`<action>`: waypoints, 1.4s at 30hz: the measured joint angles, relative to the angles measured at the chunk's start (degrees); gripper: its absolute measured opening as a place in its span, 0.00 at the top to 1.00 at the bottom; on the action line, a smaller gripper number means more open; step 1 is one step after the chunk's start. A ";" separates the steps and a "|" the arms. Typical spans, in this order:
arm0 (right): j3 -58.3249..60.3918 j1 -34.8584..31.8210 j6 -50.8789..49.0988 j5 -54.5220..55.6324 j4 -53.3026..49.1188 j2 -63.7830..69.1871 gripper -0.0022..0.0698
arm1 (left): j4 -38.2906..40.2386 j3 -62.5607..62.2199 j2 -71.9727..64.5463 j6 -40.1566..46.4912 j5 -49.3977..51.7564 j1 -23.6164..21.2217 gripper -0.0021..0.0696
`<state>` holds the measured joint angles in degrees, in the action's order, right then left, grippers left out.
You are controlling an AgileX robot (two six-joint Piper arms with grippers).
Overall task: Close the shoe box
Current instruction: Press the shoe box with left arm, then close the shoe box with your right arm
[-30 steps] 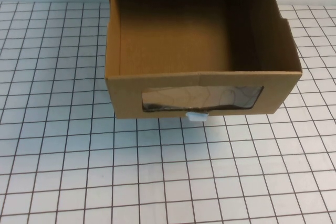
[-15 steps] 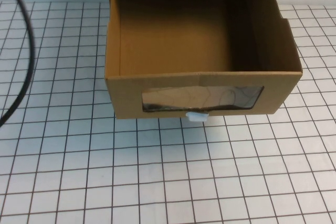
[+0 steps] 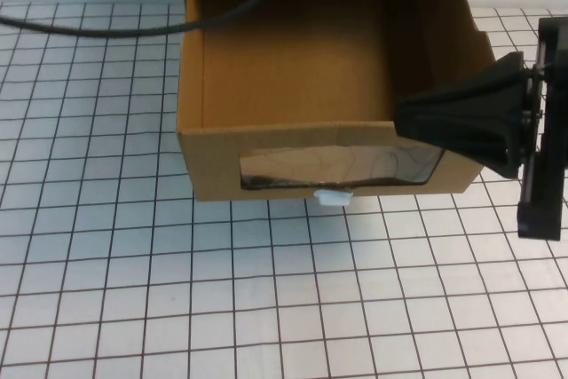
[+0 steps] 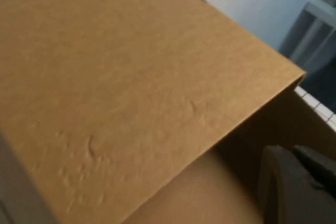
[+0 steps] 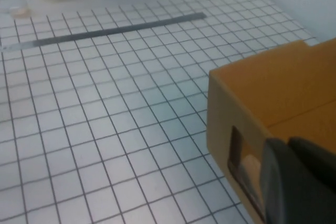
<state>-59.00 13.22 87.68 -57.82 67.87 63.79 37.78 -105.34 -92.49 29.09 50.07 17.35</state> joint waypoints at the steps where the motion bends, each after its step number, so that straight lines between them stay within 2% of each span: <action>1: 0.00 0.59 0.59 0.42 -0.76 0.13 0.99 | 1.83 -2.51 -2.90 0.43 1.20 0.00 0.98; 4: 0.00 3.62 0.49 2.25 -6.58 0.13 0.99 | 6.06 -11.00 -10.67 1.04 4.21 0.00 0.98; 10: 0.00 14.02 -9.73 9.37 -26.74 0.78 0.99 | 11.57 -24.29 -23.98 0.13 9.76 0.00 0.98; 17: -0.11 20.54 -12.22 10.79 -32.88 6.83 0.99 | 12.41 -28.00 -31.14 -6.01 10.61 0.00 0.98; 23: -0.06 21.34 -9.25 14.08 -39.02 15.36 0.99 | 12.70 -28.61 -31.37 -6.71 11.09 0.00 0.98; 34: -0.72 21.39 -8.41 39.66 -42.17 23.65 0.99 | 12.80 -28.61 -31.31 -6.71 11.23 0.00 0.98; 42: -12.39 21.39 -8.41 39.70 -43.94 34.64 0.99 | 12.80 -28.61 -31.31 -6.61 11.29 0.00 0.98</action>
<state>-71.39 34.61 79.27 -18.12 23.93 98.43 50.58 -133.94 -123.80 22.48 61.36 17.35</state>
